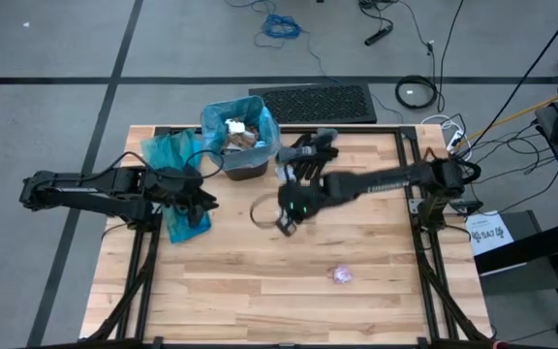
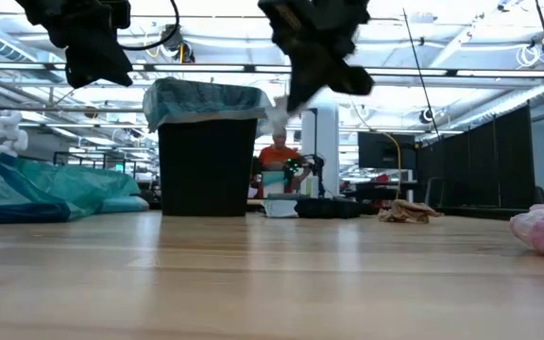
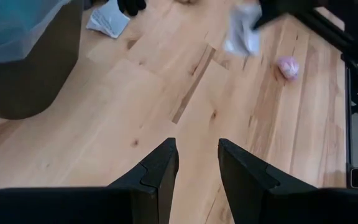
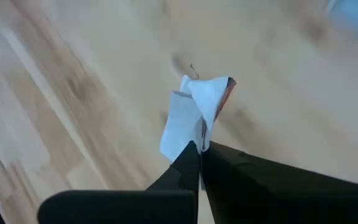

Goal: Place trash/remove bag and relplace
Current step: Put the white cardboard into the trash bin

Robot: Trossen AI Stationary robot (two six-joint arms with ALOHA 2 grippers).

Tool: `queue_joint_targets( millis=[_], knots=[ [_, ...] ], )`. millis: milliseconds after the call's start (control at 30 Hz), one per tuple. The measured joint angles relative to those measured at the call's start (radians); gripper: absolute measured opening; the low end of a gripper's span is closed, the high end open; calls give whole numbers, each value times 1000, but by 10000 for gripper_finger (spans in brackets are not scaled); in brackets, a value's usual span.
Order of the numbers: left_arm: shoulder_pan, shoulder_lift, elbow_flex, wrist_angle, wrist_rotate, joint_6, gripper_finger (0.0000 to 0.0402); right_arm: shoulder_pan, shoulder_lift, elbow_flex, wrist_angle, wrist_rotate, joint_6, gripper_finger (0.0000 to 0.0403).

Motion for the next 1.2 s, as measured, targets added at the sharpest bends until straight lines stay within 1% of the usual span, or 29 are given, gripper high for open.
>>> queue_joint_targets(
  millis=[167, 333, 433, 533, 733, 833, 1067, 1200],
  knots=[
    [0, 0, 0, 3, -3, 0, 120, -102, -7, 174, -43, -7, -196, 0],
    [0, 0, 0, 3, -3, 0, 120, -185, 24, 322, -30, -20, -411, 0],
    [0, 0, 0, 3, -3, 0, 120, -255, 58, 383, 24, -121, -500, 0],
    [0, 0, 0, 4, -3, 0, 120, -322, 109, 441, 53, -216, -546, 0],
    [0, 5, 0, 24, -3, 0, 120, -412, 200, 562, 71, -291, -628, 0],
    [0, 7, 0, 36, -4, 0, 120, -443, 240, 579, 97, -300, -650, 0],
    [0, 7, 0, 71, -11, 0, 120, -484, 308, 580, 143, -301, -629, 0],
    [0, 7, 0, 90, -11, 0, 120, -480, 315, 579, 148, -301, -674, 19]
  ],
)
